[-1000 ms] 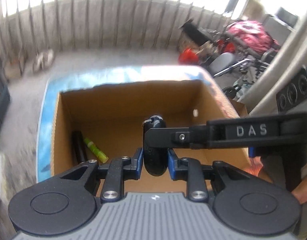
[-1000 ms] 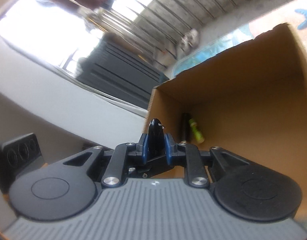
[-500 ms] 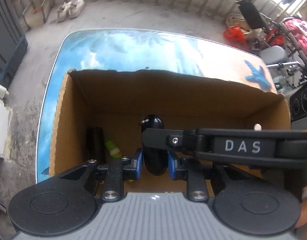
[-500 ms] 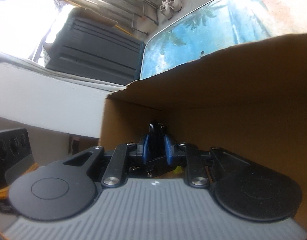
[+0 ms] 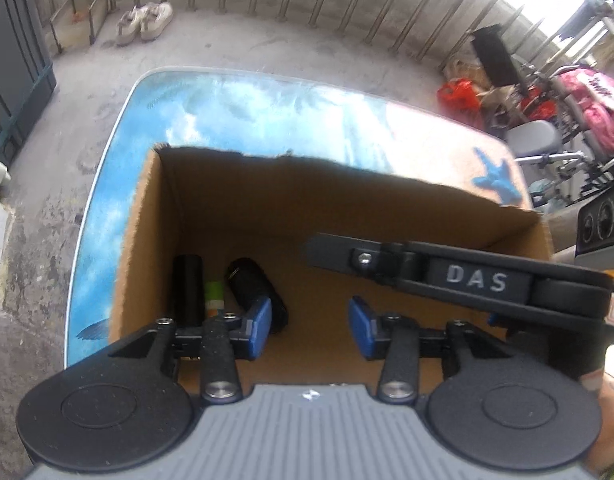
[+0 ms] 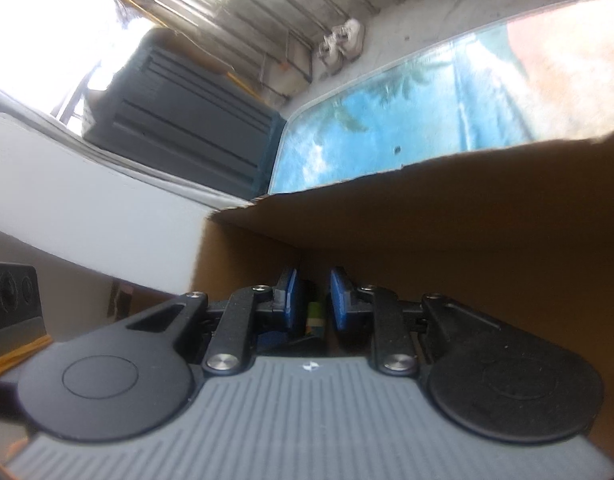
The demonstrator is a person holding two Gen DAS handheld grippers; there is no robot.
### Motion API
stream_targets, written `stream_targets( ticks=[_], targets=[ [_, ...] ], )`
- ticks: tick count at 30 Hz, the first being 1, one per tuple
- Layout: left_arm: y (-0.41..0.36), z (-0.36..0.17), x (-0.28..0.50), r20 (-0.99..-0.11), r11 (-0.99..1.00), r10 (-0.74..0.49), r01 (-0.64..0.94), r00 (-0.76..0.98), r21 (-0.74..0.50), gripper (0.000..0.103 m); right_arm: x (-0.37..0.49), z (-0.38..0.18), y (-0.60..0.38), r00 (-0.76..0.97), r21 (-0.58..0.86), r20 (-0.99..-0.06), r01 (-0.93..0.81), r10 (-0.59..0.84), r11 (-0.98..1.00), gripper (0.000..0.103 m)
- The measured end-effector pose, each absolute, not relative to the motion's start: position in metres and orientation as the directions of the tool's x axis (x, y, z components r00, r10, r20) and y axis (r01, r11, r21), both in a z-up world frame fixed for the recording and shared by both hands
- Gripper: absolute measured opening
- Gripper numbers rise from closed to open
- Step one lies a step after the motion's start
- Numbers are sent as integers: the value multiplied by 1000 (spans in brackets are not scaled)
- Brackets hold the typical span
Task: Organize rigid objects
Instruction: 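Carry the black case with the right gripper into the box and release it, then lift the open right gripper out of the box, then move the right gripper to the pink bowl and close on its rim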
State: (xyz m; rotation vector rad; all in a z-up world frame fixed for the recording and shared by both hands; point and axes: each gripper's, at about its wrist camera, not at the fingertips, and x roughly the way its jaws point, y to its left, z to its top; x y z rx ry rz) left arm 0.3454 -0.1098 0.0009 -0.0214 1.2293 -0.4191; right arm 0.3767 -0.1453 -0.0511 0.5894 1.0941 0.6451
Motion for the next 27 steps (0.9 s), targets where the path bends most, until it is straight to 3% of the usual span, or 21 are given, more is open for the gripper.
stream_targets(
  ticks=[12, 18, 22, 27],
  targets=[
    [-53, 92, 248, -763, 874, -458, 389, 456, -292, 53, 236, 42, -241, 508, 712, -430, -317, 746, 626, 20],
    [-14, 97, 163, -679, 859, -491, 435, 545, -272, 62, 130, 52, -284, 570, 719, -322, -371, 756, 587, 22],
    [6, 67, 121, -675, 851, -499, 456, 543, -262, 62, 71, 27, -283, 568, 717, -338, -362, 750, 596, 22],
    [9, 24, 82, -726, 858, -448, 480, 522, -184, 66, 41, -16, -239, 517, 688, -438, -334, 736, 645, 22]
  ],
)
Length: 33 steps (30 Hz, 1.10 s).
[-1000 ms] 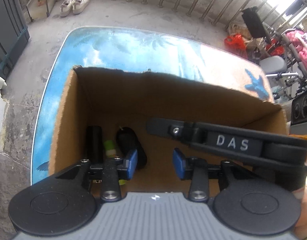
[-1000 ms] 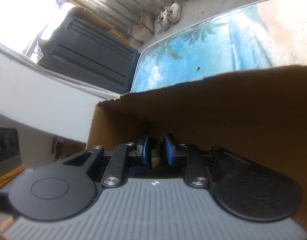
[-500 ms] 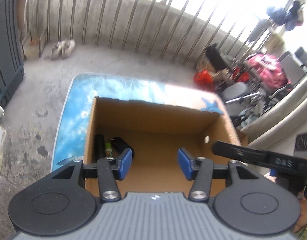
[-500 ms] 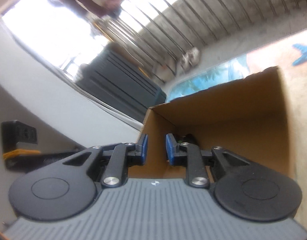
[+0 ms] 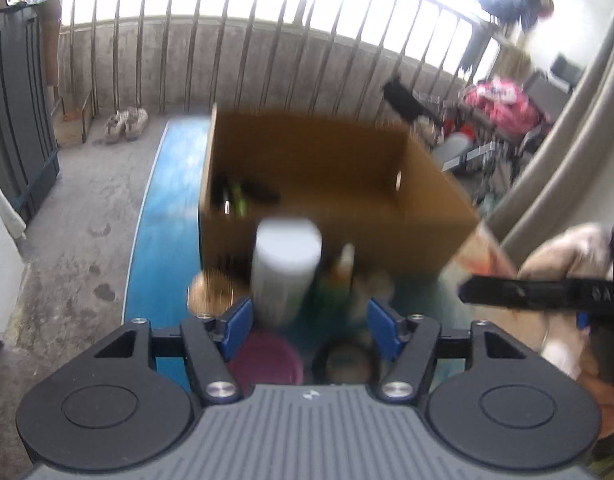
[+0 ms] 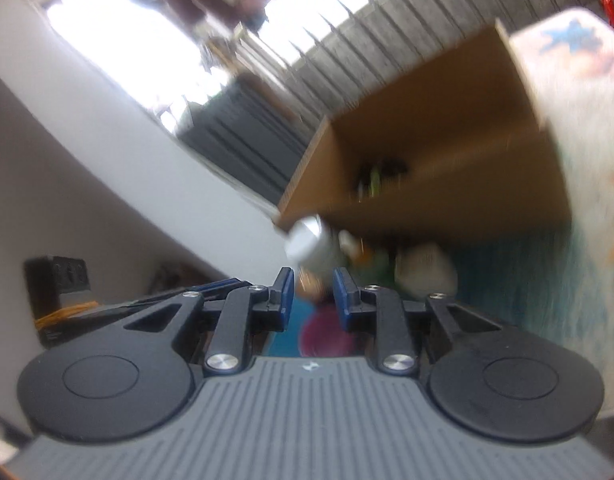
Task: Organize rigid objects
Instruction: 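Move the right gripper to the pink bowl and close on its rim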
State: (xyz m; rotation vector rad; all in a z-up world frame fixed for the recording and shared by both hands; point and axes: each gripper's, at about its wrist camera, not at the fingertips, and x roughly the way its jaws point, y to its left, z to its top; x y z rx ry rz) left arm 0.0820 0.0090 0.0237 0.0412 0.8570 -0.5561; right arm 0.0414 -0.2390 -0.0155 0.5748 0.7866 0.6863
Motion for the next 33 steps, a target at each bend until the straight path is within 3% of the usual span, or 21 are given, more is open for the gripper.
stream_targets(
  ticks=[7, 10, 14, 27, 33],
  targets=[
    [10, -23, 69, -785, 896, -312, 441, 536, -54, 67, 52, -41, -170, 437, 602, -555, -375, 708, 704, 22],
    [9, -36, 69, -794, 892, -283, 451, 538, -13, 76, 66, -42, -147, 406, 564, -595, -404, 693, 721, 22],
    [10, -49, 68, -805, 877, -263, 479, 531, 30, 78, 77, -49, -124, 385, 511, -648, -420, 657, 750, 22],
    [17, -72, 86, -826, 874, -289, 485, 483, -23, 80, 100, -77, -89, 343, 416, -744, -433, 573, 800, 25],
    [16, -78, 86, -824, 872, -287, 489, 488, -14, 75, 108, -87, -79, 335, 399, -757, -442, 561, 803, 25]
  ],
)
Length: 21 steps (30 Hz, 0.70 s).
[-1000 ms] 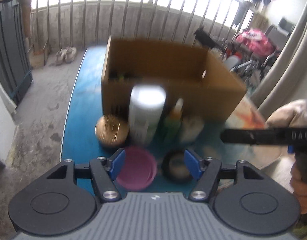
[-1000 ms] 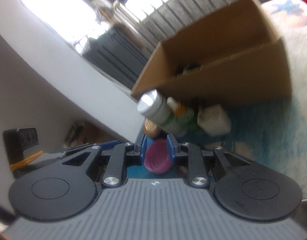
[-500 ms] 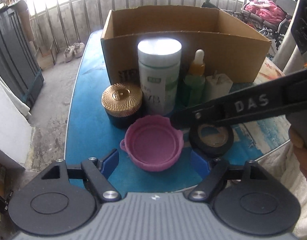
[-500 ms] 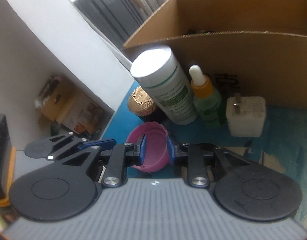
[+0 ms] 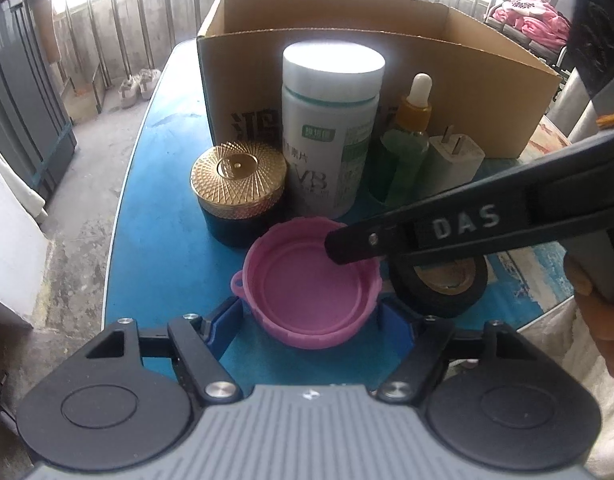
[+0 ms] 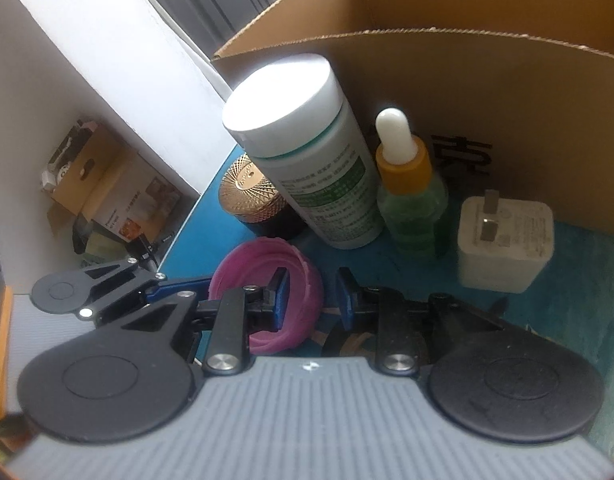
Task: Organize rigid objects
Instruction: 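Move the right gripper to the pink bowl and close on its rim, then lift the pink bowl with the right gripper and carry it over the box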
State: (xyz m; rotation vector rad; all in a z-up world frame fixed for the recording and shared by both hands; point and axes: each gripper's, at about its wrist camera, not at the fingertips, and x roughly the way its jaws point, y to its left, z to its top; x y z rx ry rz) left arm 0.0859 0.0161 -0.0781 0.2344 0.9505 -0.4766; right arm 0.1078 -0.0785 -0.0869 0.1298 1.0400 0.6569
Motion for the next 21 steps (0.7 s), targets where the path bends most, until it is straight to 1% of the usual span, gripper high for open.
stream_targets(
  ticks=[3, 5, 7, 10, 15, 21],
  targets=[
    [14, -79, 84, -820, 870, -289, 493, 494, -9, 75, 111, -91, -76, 324, 415, -753, -441, 572, 796, 23],
    [11, -80, 84, -816, 872, -291, 490, 499, -12, 71, 112, -91, -73, 319, 413, -757, -444, 571, 795, 20],
    [10, -80, 83, -810, 874, -290, 487, 509, -7, 71, 111, -91, -69, 326, 399, -761, -448, 562, 800, 17],
    [9, -80, 81, -808, 877, -290, 481, 512, -10, 71, 108, -91, -65, 339, 390, -760, -446, 555, 806, 15],
    [16, -69, 75, -796, 881, -303, 472, 524, -25, 71, 96, -85, -62, 359, 393, -744, -446, 563, 804, 15],
    [19, -52, 54, -767, 885, -299, 466, 568, 0, 71, 74, -69, -61, 388, 392, -721, -455, 574, 799, 15]
  ],
)
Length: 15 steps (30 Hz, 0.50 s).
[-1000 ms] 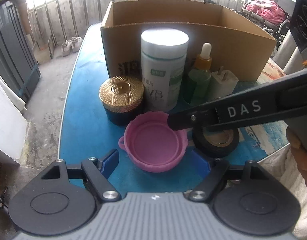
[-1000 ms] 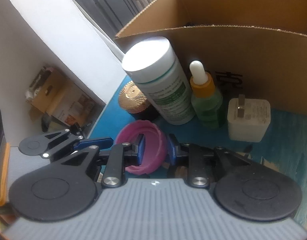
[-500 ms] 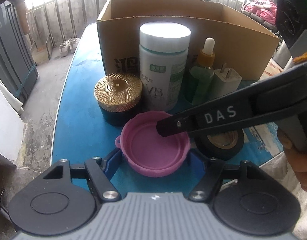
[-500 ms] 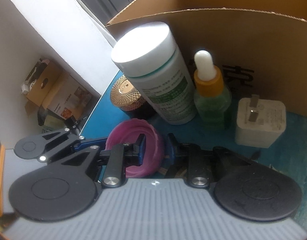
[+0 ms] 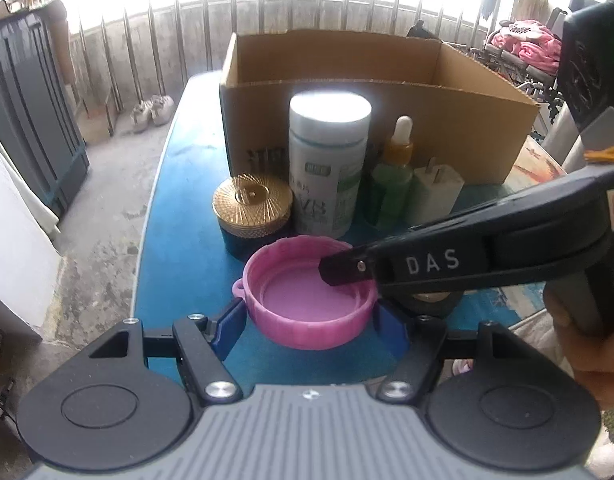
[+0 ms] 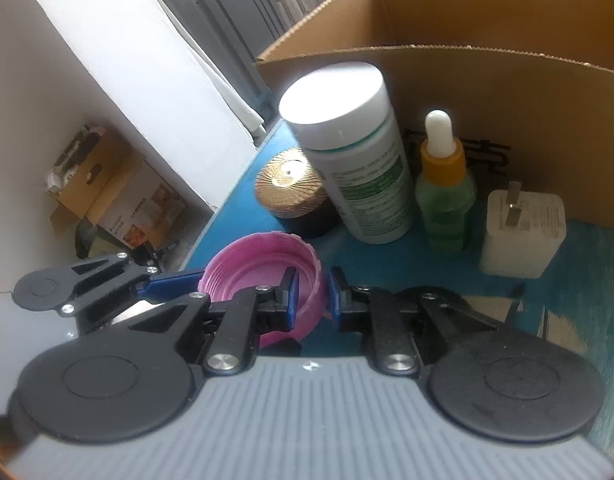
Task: Organize rigid objects
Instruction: 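Lift the pink bowl with the right gripper and carry it over the box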
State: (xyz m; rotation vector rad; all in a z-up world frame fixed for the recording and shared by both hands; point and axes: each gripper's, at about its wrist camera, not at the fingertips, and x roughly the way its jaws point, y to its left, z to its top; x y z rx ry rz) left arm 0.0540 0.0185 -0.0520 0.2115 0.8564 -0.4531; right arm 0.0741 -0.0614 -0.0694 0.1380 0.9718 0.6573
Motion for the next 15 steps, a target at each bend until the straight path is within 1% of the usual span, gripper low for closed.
stream_targets(
  ticks=[6, 15],
  targets=[
    [25, -38, 45, -742, 888, -293, 460, 603, 24, 71, 55, -53, -62, 412, 392, -694, -471, 590, 790, 15],
    [28, -9, 22, -677, 893, -285, 445, 678, 69, 71, 31, -12, -65, 469, 368, -636, -513, 612, 775, 15]
  ],
)
